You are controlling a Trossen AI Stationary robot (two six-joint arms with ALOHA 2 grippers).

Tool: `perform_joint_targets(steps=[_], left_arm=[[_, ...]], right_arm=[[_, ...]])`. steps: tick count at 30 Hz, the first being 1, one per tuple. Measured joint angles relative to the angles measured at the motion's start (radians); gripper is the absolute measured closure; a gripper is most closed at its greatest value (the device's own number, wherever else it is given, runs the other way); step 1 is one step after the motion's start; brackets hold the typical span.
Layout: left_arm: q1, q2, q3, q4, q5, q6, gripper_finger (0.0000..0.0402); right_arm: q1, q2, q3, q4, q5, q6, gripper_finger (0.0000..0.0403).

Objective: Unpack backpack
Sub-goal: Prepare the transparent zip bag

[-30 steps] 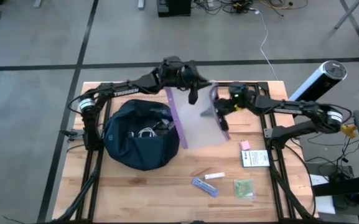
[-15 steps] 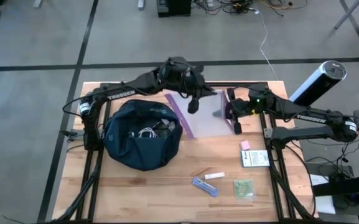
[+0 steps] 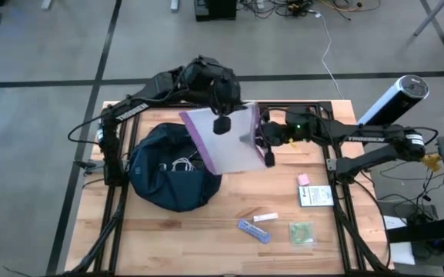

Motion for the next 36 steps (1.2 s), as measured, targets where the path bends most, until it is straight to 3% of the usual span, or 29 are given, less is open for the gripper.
perform_joint_targets(steps=[8, 21, 28, 33, 36], left_arm=[[0.006, -0.106, 0.003, -0.096, -0.122, -0.004, 0.0402], [0.001, -0.187, 0.001, -0.234, -0.193, -0.090, 0.0402], [-0.071, -0.177, -0.035, -0.384, -0.164, -0.222, 0.0402], [-0.155, -0.195, -0.150, -0.397, -0.065, -0.327, 0.0402], [-0.198, -0.195, -0.242, -0.387, -0.056, -0.347, 0.0402]], right_arm=[[0.000, 0.156, 0.109, -0.011, -0.010, -0.044, 0.0403], [-0.009, 0.351, 0.324, -0.059, -0.058, -0.069, 0.0403], [-0.010, 0.434, 0.340, -0.134, -0.065, -0.012, 0.0403], [-0.008, 0.451, 0.306, -0.151, -0.135, 0.041, 0.0403], [-0.001, 0.454, 0.301, -0.146, -0.139, 0.053, 0.0403]])
